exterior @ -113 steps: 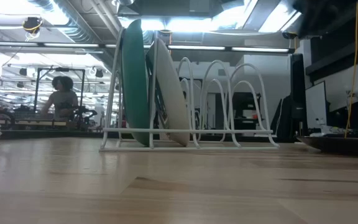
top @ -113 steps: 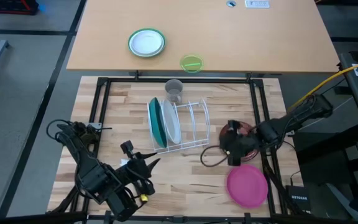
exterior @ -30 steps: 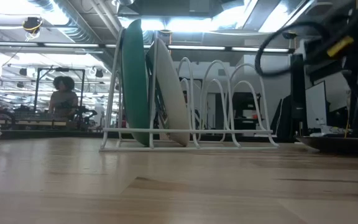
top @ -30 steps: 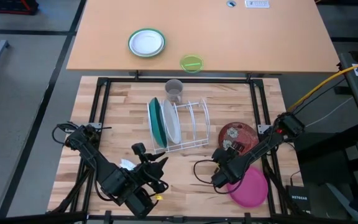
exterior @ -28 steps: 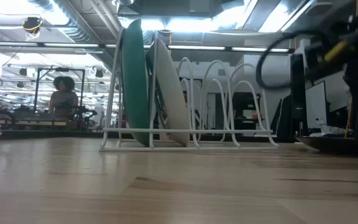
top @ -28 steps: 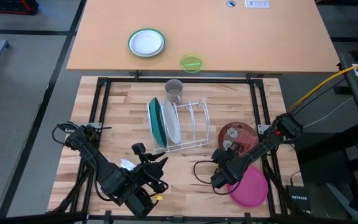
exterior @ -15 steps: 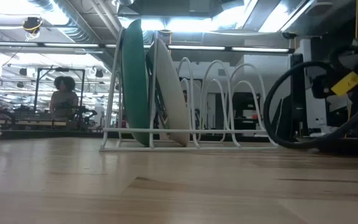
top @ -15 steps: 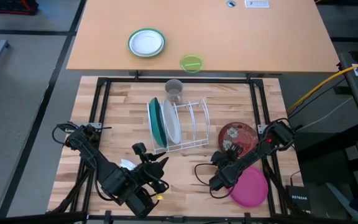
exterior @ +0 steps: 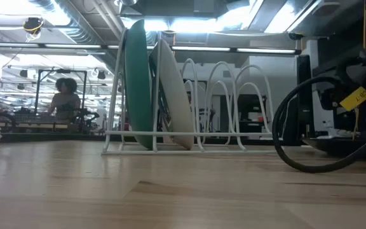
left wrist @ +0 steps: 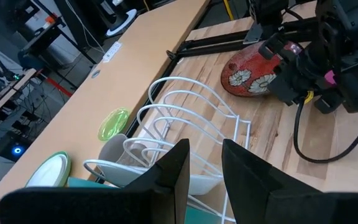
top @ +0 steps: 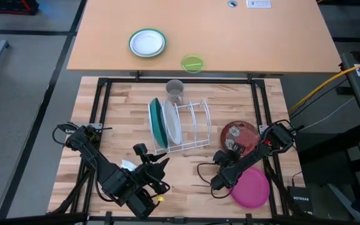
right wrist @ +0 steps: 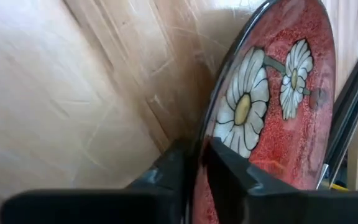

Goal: Sort dishes
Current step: Put the red plate into the dish rack

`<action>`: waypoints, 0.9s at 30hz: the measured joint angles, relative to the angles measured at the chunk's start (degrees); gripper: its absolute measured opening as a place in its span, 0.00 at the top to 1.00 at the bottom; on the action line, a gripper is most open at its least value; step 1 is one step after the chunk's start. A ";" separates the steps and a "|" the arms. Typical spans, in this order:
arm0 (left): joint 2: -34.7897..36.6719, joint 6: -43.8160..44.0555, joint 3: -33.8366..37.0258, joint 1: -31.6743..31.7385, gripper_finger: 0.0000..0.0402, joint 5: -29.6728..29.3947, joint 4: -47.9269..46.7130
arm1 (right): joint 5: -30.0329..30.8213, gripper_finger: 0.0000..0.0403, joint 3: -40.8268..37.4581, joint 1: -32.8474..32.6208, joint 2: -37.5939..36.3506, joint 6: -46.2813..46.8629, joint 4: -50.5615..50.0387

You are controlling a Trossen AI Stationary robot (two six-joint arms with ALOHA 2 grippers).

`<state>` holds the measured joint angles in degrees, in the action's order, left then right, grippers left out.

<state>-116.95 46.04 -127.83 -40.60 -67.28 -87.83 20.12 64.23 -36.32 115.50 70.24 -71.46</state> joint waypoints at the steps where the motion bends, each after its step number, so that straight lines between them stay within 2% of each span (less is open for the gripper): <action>1: 0.01 0.00 0.00 0.00 0.79 0.02 -0.01 | 0.27 0.87 0.02 0.00 0.02 0.02 -0.15; 4: 0.00 0.00 0.00 -0.02 0.79 0.01 -0.02 | 1.39 0.95 -0.17 0.00 0.02 -1.45 -2.41; 14: 0.00 0.00 0.00 -0.90 0.79 0.02 -0.22 | 1.02 0.95 0.99 -0.02 0.04 -1.64 -3.09; 27: 0.00 -1.29 -0.02 -4.30 0.79 0.02 -2.21 | 2.71 0.96 15.86 -0.09 0.00 -3.50 -15.46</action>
<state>-116.95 44.75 -127.85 -44.90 -67.27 -90.04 22.83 80.08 -36.40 115.50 66.74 -86.92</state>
